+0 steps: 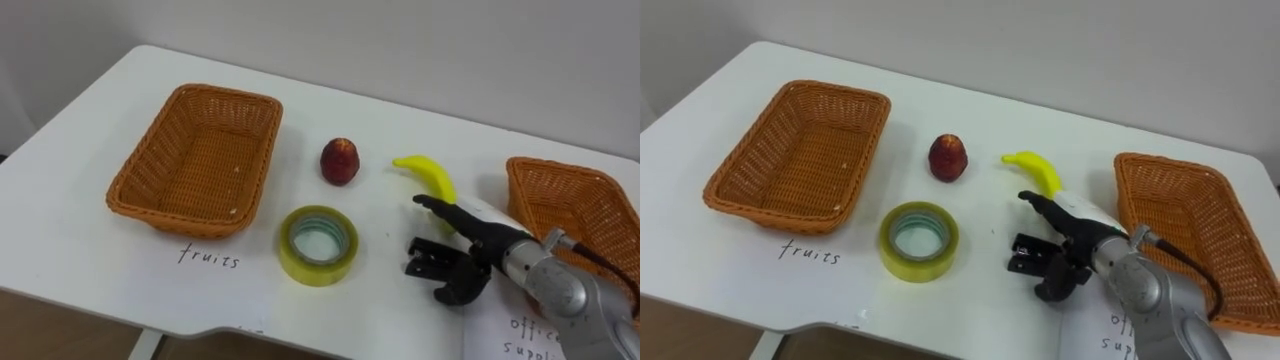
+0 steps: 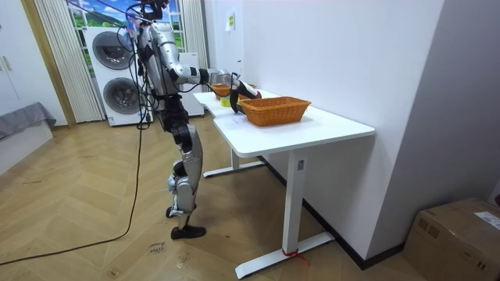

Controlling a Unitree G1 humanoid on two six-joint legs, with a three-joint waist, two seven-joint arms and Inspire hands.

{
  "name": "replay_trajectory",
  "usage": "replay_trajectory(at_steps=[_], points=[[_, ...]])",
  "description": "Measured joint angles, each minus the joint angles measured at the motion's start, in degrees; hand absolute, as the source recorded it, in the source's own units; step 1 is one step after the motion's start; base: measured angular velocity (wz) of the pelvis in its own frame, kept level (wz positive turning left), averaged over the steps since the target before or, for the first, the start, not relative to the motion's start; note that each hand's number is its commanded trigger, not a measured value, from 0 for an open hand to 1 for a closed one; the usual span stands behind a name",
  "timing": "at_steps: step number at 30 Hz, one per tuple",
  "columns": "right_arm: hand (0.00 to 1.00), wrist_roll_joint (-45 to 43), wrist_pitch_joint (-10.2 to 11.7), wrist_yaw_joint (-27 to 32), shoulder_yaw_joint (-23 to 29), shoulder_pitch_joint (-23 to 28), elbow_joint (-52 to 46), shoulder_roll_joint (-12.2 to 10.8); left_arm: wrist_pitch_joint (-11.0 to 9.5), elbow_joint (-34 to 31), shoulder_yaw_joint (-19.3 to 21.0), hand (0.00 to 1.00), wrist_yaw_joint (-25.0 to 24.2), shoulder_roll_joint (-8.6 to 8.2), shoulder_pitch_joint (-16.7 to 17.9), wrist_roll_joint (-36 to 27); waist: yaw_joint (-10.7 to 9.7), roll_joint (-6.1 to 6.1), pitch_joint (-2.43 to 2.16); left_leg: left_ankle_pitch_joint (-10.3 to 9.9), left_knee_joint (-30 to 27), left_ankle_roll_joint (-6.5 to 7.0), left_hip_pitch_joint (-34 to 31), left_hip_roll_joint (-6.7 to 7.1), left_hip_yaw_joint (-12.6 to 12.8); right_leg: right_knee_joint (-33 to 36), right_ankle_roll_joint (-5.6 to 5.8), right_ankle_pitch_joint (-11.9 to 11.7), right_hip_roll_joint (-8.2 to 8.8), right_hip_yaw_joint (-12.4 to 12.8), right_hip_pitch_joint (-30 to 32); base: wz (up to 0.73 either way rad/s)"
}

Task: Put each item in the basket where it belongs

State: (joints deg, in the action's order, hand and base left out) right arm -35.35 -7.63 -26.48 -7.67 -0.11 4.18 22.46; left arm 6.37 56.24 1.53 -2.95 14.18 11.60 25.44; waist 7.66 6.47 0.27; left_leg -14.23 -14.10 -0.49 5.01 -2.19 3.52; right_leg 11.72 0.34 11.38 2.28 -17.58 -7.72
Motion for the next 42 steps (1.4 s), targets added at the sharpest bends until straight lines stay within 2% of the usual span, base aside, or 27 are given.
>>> replay_trajectory(at_steps=[6, 7, 8, 9, 17, 24, 42], points=[[0.00, -1.68, -0.17, -1.34, -0.14, -1.62, 1.88, -0.12, 0.35, 0.00, 0.00, 0.00, -0.04, 0.09, -0.34, 0.04, 0.09, -0.14, -0.06, -0.02, -0.71, 0.00, -0.41, -0.05, -0.55, 0.03, -0.16, -0.10, -0.04, -0.59, -0.18, 0.05], [0.53, -2.21, -0.49, -1.71, -0.27, -2.06, 2.22, -0.13, 0.37, 0.00, 0.00, 0.00, -0.03, 0.09, -0.34, 0.04, 0.15, -0.15, -0.07, -0.02, -0.77, -0.01, -0.42, -0.06, -0.61, 0.03, -0.23, -0.14, -0.05, -0.59, -0.18, 0.00], [0.61, -2.55, -0.62, -1.88, -0.38, -2.23, 2.34, -0.13, 0.37, 0.00, -0.01, 0.00, -0.03, 0.10, -0.34, 0.04, 0.15, -0.16, -0.07, -0.02, -0.79, -0.01, -0.42, -0.06, -0.64, 0.03, -0.26, -0.16, -0.05, -0.58, -0.18, 0.00], [1.00, -3.23, -0.69, -2.14, -0.52, -2.40, 2.51, -0.13, 0.37, -0.04, -0.01, 0.00, 0.00, 0.10, -0.35, 0.04, 0.17, -0.18, -0.08, -0.02, -0.86, -0.02, -0.42, -0.07, -0.66, 0.04, -0.30, -0.19, -0.05, -0.58, -0.20, 0.00], [1.00, -7.80, -1.21, -1.97, -0.69, -3.41, 2.96, -0.32, 0.26, -1.31, -0.89, 0.00, 0.35, 0.29, -0.48, 0.04, 0.21, -0.48, -0.23, -0.13, -1.57, -0.04, -0.87, -0.07, -1.07, 0.06, -0.34, -0.21, -0.09, -0.82, -0.23, 0.02], [1.00, -7.92, -1.82, -2.34, -0.54, -3.66, 3.65, -0.39, 0.14, -1.29, -1.84, 0.00, 2.36, 0.35, -0.92, 0.03, 0.31, -0.75, -0.24, -0.12, -1.31, -0.05, -0.80, -0.07, -0.87, 0.04, -0.34, -0.21, -0.11, -0.84, -0.19, 0.00], [1.00, -7.30, -1.93, -2.61, -0.29, -3.75, 3.83, -0.41, -0.09, -1.11, -1.85, 0.00, 2.77, 0.38, -1.00, 0.03, 0.36, -0.69, -0.16, -0.13, -1.20, -0.05, -0.73, -0.09, -0.88, 0.03, -0.34, -0.22, -0.13, -0.83, -0.21, 0.00]])
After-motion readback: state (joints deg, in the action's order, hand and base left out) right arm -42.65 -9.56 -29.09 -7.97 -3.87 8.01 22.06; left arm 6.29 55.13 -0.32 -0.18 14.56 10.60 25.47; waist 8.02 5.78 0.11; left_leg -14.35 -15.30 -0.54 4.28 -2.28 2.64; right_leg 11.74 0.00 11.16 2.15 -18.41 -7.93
